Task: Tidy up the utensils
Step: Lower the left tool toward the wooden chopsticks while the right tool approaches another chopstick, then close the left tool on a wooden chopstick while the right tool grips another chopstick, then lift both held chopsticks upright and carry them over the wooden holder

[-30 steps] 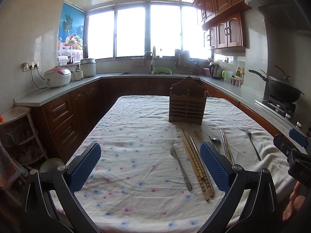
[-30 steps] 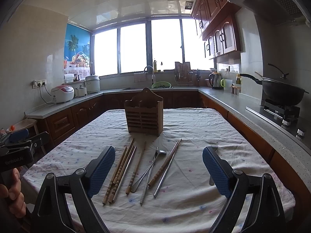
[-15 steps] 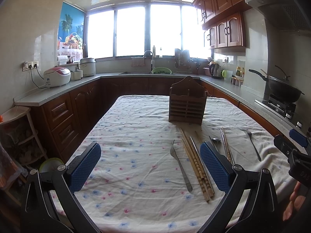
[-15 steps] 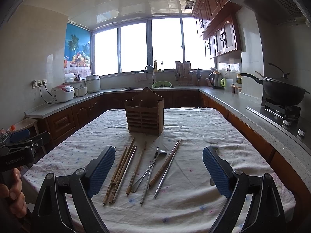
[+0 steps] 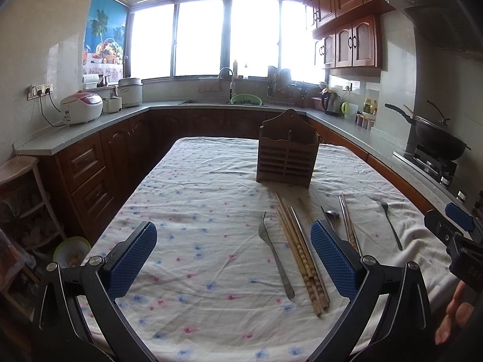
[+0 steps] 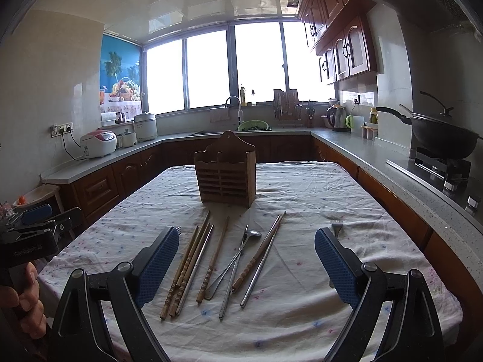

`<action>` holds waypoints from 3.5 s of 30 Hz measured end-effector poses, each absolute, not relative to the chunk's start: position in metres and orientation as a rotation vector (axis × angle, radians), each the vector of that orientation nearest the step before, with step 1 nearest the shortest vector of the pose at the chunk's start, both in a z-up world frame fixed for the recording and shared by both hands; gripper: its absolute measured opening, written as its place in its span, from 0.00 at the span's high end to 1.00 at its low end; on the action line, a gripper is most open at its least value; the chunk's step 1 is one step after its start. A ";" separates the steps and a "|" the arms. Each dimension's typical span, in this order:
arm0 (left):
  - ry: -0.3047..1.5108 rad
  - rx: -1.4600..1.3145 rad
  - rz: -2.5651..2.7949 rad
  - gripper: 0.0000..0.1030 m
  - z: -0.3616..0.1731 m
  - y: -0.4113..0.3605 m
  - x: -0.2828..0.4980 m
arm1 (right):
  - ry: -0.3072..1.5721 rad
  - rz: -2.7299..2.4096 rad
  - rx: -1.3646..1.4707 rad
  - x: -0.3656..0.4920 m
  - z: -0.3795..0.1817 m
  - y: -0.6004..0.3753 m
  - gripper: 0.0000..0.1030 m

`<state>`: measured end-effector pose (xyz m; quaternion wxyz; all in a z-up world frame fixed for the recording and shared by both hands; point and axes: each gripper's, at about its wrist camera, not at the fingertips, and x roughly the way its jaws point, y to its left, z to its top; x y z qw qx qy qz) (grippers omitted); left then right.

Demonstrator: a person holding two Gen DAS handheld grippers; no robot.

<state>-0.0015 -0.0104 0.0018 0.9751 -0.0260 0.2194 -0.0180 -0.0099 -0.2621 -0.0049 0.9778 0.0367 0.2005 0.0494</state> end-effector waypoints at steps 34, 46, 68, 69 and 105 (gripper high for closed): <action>0.925 -0.060 -0.181 0.12 -0.053 -0.061 0.242 | 0.859 0.089 0.402 0.208 -0.071 -0.336 0.61; 1.093 -0.053 -0.229 0.33 -0.092 -0.090 0.302 | 1.001 0.075 0.474 0.270 -0.111 -0.350 0.80; 1.075 -0.046 -0.240 0.93 -0.083 -0.093 0.317 | 0.985 0.101 0.454 0.282 -0.100 -0.341 0.96; 1.066 -0.062 -0.250 0.94 -0.078 -0.089 0.314 | 0.974 0.107 0.453 0.279 -0.094 -0.341 0.96; 0.618 -0.224 -0.420 0.96 0.065 -0.024 0.143 | 0.646 0.287 0.340 0.166 0.054 -0.297 0.96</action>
